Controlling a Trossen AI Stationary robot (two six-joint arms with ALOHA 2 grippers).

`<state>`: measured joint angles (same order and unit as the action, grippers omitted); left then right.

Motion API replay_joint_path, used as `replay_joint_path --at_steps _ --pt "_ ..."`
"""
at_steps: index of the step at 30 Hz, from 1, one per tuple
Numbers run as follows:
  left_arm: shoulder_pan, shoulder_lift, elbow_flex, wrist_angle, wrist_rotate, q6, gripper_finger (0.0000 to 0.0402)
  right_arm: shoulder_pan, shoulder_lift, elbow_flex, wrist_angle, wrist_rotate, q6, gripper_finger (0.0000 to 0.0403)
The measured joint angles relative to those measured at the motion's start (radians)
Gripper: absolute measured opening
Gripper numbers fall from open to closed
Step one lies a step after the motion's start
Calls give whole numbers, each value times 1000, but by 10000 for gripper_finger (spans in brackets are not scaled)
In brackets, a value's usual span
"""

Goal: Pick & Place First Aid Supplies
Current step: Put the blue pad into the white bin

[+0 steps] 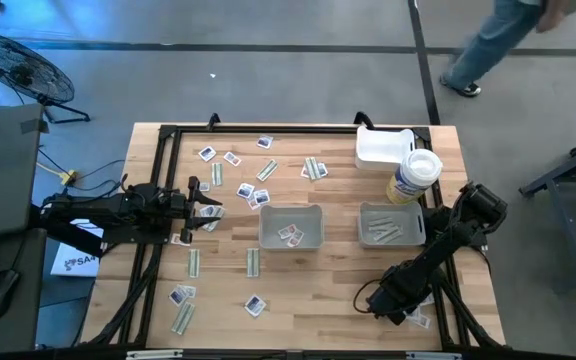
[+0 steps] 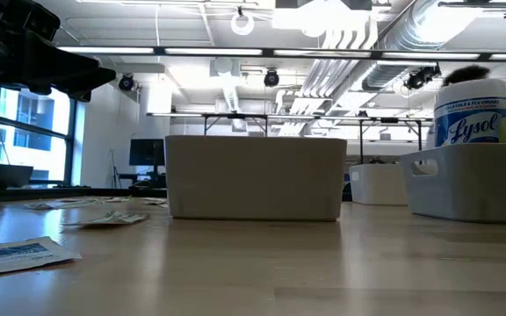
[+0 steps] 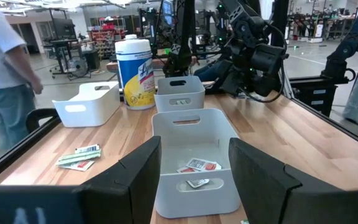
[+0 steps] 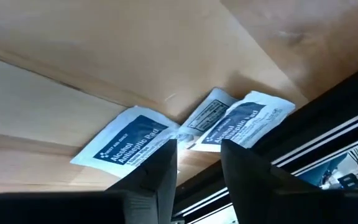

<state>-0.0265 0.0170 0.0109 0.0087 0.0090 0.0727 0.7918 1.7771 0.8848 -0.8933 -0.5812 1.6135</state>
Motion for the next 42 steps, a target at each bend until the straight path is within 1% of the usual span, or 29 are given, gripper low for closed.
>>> replay_joint_path --at_steps 11,17,21,24,29,32,35,39,42 --pt "0 0 0 0 0 0 186 1 0 -5 -4 -3 0 116" --pt "0 0 0 0 0 0 186 1 -4 -83 64 -65 15 116" --pt "0 0 0 0 0 0 186 1 -4 -97 73 -81 15 116" --pt "0 0 0 0 0 0 186 1 -3 -97 76 -79 -6 106" --pt "0 0 0 0 0 0 186 1 -3 -97 75 -73 -25 73" --pt "0 0 0 0 0 0 186 -3 1 -82 57 -73 -24 60" --pt "0 0 0 0 0 0 186 -14 2 -44 5 -44 -42 58" --pt "0 0 0 0 0 0 186 -34 2 -5 -33 -25 -64 67" --pt "0 0 0 0 0 0 186 -47 2 7 -29 -20 -84 78"
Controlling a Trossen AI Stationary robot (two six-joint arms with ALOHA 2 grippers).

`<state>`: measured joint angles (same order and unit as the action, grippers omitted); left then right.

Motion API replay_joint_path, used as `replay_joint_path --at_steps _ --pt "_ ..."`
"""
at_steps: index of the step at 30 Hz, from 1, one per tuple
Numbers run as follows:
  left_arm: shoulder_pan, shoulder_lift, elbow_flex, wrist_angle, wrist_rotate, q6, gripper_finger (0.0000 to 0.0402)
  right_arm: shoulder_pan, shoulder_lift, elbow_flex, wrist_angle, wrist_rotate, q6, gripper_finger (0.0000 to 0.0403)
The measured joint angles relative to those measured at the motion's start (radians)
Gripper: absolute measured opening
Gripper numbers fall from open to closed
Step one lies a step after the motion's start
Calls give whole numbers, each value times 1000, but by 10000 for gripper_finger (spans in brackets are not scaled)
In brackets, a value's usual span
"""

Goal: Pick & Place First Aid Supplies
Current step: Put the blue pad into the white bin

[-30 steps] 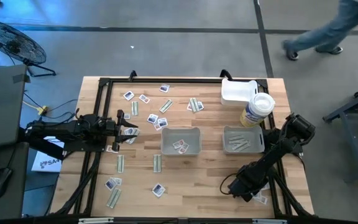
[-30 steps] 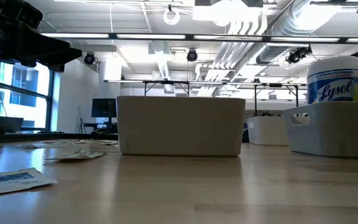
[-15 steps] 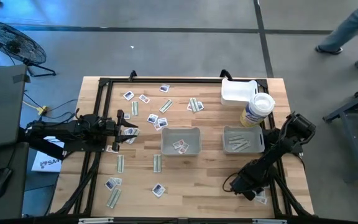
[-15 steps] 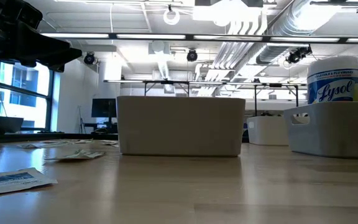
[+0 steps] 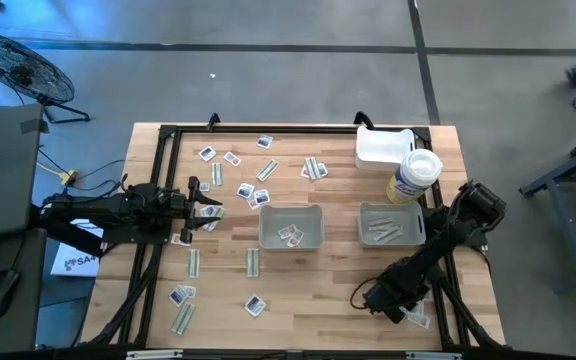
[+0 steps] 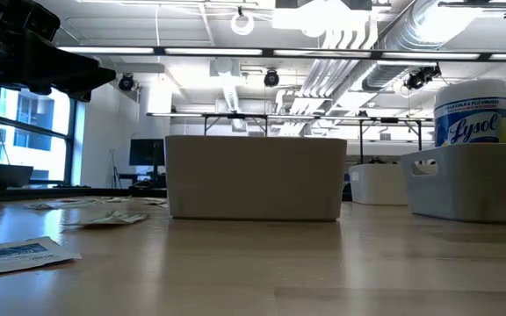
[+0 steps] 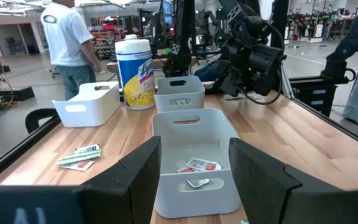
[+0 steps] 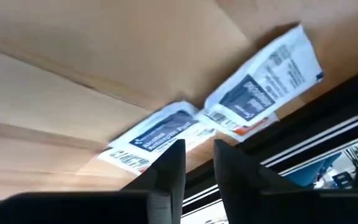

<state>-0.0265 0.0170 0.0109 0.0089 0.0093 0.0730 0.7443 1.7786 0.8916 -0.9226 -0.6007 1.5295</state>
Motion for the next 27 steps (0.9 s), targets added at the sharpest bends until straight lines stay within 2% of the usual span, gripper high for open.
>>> replay_joint_path --at_steps 6,10,17,27 --pt "0 0 0 0 0 0 186 -14 0 -5 -11 79 -69 105" --pt "0 0 0 0 0 0 186 -25 0 -5 -28 86 -82 114" --pt "0 0 0 0 0 0 186 -32 0 -5 -88 106 -128 108" --pt "0 0 0 0 0 0 186 -33 -7 -76 -32 116 -163 91"
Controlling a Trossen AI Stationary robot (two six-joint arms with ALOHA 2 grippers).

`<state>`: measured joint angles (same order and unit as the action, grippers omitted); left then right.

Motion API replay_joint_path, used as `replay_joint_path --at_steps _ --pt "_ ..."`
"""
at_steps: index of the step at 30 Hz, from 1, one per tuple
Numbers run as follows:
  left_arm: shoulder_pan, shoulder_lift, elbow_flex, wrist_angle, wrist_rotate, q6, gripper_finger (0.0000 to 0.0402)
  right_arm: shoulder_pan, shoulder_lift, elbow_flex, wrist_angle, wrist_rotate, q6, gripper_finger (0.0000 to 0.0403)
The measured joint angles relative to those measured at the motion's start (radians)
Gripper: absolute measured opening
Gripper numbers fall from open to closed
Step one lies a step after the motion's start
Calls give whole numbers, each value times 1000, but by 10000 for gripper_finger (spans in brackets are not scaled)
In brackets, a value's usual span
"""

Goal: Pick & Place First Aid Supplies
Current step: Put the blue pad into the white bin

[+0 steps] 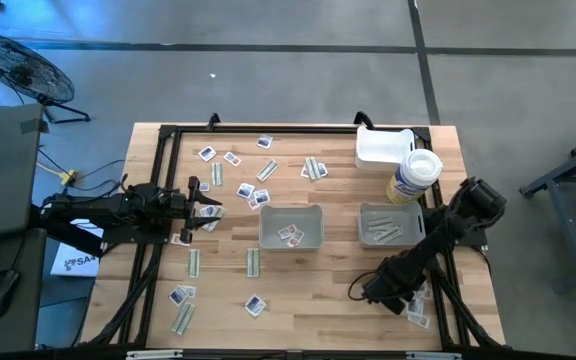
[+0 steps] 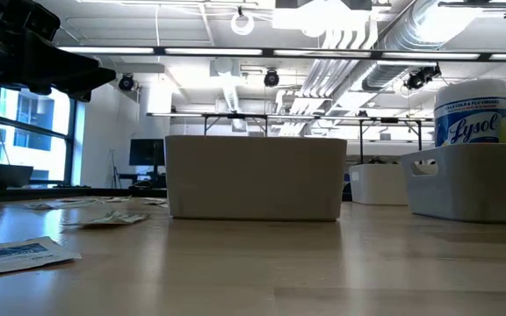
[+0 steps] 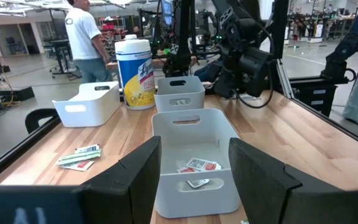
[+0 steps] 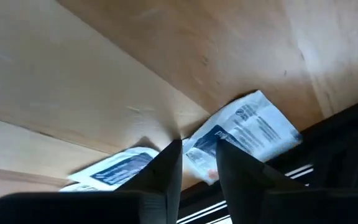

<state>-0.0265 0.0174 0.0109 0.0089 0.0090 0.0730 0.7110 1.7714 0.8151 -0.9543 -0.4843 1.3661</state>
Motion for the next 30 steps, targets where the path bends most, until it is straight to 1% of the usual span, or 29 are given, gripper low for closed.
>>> replay_joint_path --at_steps 6,13,16,19,22,30 --pt "0 0 0 0 0 0 186 -16 2 -5 -14 9 -39 60" --pt "0 0 0 0 0 0 186 -36 5 7 -23 22 -63 5" --pt "0 0 0 0 0 0 186 -36 8 38 -47 61 -66 6" --pt "0 0 0 0 0 0 186 -37 9 83 -84 128 -66 3" --pt "0 0 0 0 0 0 186 -37 9 129 -101 159 -66 3" --pt "0 0 0 0 0 0 186 -37 8 235 -106 163 -66 2"
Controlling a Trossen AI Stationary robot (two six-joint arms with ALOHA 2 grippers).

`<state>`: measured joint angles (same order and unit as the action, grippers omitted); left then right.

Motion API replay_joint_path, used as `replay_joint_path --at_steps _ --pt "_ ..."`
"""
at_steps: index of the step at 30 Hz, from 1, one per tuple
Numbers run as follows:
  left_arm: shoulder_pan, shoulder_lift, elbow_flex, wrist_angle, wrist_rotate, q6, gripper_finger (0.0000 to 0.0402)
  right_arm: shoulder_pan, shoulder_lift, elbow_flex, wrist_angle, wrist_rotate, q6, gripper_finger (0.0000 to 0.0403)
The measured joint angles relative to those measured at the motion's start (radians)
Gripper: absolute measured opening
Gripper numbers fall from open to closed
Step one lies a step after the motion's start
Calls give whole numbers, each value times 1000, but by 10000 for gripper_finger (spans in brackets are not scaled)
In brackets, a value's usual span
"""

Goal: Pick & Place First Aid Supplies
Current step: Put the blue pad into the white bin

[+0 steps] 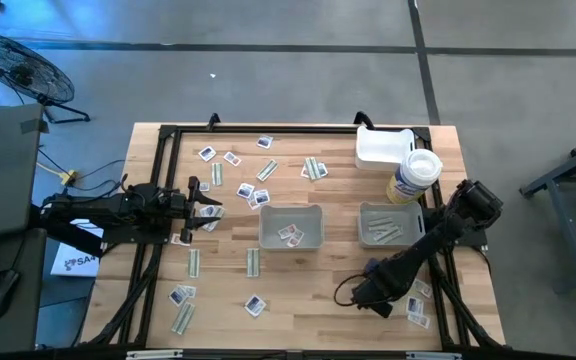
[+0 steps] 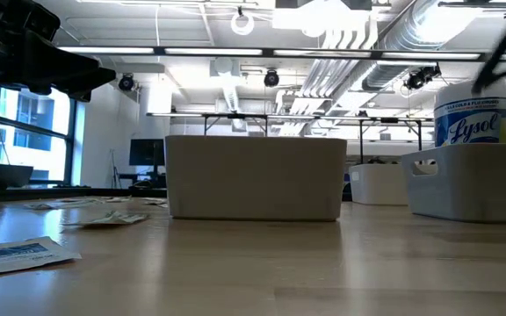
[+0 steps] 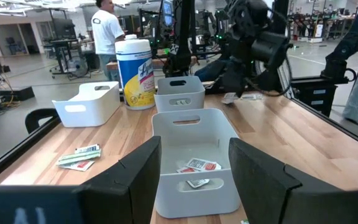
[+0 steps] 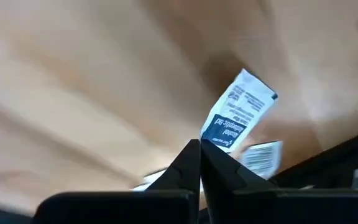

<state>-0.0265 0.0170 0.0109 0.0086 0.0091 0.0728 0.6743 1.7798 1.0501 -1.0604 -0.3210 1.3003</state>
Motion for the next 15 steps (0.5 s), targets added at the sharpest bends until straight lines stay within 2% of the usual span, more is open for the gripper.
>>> replay_joint_path --at_steps 3,9,15 --pt "0 0 0 0 0 0 186 0 0 49 9 8 0 1" --pt "0 0 0 0 0 0 186 0 -2 146 72 154 -37 1" --pt "0 0 0 0 0 0 186 -14 -2 139 239 276 -162 1"
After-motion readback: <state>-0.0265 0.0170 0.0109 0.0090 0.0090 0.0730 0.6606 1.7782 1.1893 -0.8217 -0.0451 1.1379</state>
